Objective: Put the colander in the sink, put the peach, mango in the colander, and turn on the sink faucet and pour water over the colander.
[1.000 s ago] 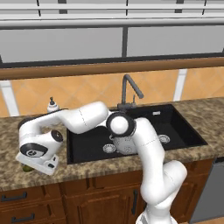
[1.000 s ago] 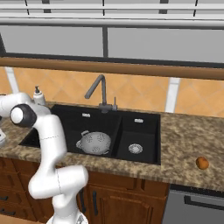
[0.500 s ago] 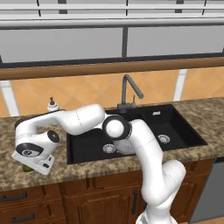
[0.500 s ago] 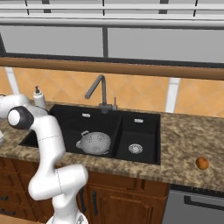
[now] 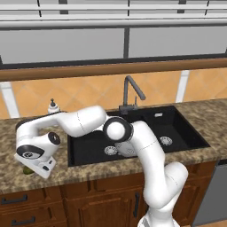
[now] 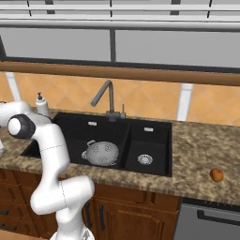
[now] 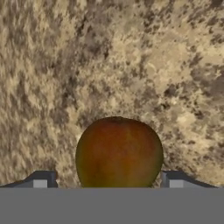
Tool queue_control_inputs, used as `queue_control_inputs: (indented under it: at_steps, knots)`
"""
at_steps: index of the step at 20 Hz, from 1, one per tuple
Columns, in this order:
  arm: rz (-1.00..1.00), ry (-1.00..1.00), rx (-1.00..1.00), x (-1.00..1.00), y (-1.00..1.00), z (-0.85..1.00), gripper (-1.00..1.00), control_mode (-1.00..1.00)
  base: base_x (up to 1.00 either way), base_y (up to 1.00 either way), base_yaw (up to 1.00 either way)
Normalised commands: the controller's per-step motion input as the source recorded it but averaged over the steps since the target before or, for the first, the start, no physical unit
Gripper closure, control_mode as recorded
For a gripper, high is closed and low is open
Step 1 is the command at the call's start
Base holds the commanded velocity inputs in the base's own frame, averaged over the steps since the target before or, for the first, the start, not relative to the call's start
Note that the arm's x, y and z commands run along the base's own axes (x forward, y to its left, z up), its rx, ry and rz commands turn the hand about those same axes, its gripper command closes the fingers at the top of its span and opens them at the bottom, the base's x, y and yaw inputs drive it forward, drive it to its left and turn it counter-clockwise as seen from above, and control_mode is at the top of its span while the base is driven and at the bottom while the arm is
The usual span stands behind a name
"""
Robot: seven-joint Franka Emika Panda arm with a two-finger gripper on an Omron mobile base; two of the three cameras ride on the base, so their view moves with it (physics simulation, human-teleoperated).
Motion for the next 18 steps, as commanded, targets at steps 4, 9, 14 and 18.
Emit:
queue_control_inputs:
  at_steps: [4, 9, 14, 18]
  knots:
    - [-0.19, 0.17, -0.54, 0.82, 0.75, 0.0, -1.0, -1.0, 0.0, 0.0, 0.0]
    - [-0.21, 0.2, -0.6, 0.84, 0.89, -0.11, -1.0, -1.0, 0.0, 0.0, 0.0]
    - [-0.24, 0.18, -0.66, 0.66, 0.78, -0.29, 1.0, -1.0, 0.0, 0.0, 0.0]
    - [-0.26, 0.17, -0.69, 0.61, 0.69, -0.39, 1.0, -1.0, 0.0, 0.0, 0.0]
